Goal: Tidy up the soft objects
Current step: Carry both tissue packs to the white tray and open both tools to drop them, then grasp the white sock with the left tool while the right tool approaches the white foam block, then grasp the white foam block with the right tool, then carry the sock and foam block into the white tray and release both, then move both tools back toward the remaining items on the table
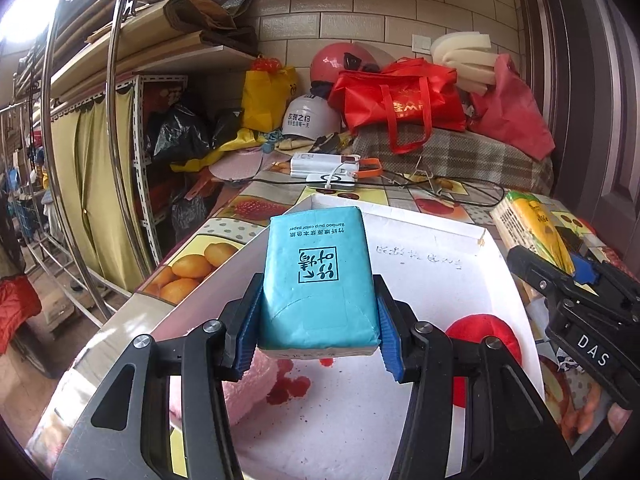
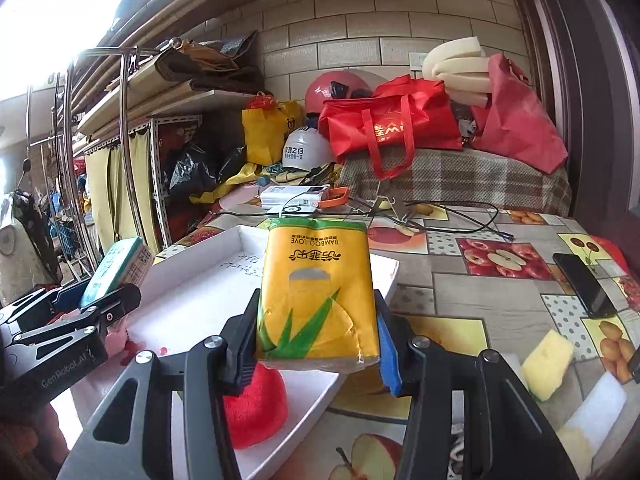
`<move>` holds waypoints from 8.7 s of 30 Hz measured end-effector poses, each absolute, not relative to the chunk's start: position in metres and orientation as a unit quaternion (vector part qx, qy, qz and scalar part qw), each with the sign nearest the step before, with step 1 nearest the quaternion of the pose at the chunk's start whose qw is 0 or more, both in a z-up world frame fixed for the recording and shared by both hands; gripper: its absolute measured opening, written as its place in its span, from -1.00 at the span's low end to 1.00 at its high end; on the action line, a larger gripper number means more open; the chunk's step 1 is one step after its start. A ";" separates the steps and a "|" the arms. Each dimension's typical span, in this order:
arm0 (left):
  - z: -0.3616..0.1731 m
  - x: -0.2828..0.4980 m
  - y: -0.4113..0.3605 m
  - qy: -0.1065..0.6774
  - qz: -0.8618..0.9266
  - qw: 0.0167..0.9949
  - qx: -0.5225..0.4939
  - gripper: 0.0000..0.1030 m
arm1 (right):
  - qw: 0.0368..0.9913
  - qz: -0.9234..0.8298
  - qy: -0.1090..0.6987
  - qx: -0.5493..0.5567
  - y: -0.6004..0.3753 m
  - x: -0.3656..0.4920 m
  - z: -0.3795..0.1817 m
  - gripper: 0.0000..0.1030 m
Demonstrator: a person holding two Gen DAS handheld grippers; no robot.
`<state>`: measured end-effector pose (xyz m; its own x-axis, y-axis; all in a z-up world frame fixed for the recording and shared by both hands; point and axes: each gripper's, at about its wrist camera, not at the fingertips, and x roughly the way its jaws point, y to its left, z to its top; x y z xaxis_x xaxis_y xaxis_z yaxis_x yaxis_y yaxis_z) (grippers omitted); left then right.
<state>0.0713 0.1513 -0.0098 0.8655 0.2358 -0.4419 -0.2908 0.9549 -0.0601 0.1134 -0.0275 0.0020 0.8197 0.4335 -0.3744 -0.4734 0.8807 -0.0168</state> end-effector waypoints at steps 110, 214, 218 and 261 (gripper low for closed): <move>-0.048 -0.005 -0.063 0.373 -0.230 0.870 0.224 0.04 | 0.902 0.095 0.421 0.023 -0.318 0.109 -0.034 1.00; -0.016 0.082 0.176 0.256 0.108 0.960 -0.038 -0.18 | 0.913 0.316 0.237 -0.103 0.008 0.116 -0.010 -0.02; -0.019 0.088 0.173 0.270 0.123 0.955 -0.025 -0.17 | 0.912 0.315 0.232 -0.127 0.018 0.116 -0.009 -0.01; -0.013 0.029 0.155 0.201 0.219 0.953 -0.056 1.00 | 0.951 0.270 0.138 -0.059 -0.033 0.038 0.006 1.00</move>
